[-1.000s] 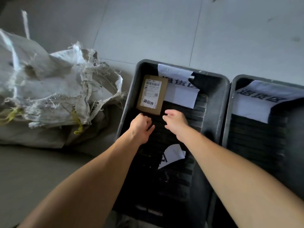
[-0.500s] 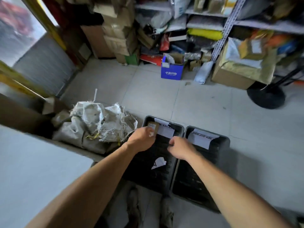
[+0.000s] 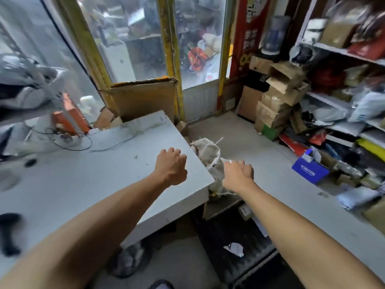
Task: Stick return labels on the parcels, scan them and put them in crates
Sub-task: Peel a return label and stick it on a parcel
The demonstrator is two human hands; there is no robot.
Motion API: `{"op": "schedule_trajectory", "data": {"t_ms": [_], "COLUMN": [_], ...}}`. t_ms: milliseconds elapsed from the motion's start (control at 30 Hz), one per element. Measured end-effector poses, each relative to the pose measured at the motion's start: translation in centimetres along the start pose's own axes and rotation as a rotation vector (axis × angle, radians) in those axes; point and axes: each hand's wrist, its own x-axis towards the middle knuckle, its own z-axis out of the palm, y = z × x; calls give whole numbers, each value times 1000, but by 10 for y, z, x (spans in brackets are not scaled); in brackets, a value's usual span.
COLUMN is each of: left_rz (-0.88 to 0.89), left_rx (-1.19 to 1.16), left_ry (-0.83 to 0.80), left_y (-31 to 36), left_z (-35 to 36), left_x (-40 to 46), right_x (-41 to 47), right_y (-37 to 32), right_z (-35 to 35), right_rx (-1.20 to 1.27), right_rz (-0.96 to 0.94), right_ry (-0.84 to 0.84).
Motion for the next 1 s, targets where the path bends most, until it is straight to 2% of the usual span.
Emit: {"op": "schedule_trajectory", "data": {"t_ms": [300,567,767,1000], "left_rz": [-513,-863,-1066,-1223], "left_rx": [-58,-93,-118,-247], "left_ry": [-75,-70,-64,-20], "left_y": [-204,-323,-368,-410], "left_z": [35,55,65,81], "left_x": [-200,-376,-470,-524], "right_x": [-41,-132,-188,-218], "right_y": [-265,-476,-582,-665], "right_z": [-51,-55,-57,-57], "right_rx": [-161,-188,-164,-184], "right_rz": [-533,-888,-1098,-1266], "right_ry": [145,215,233,224]}}
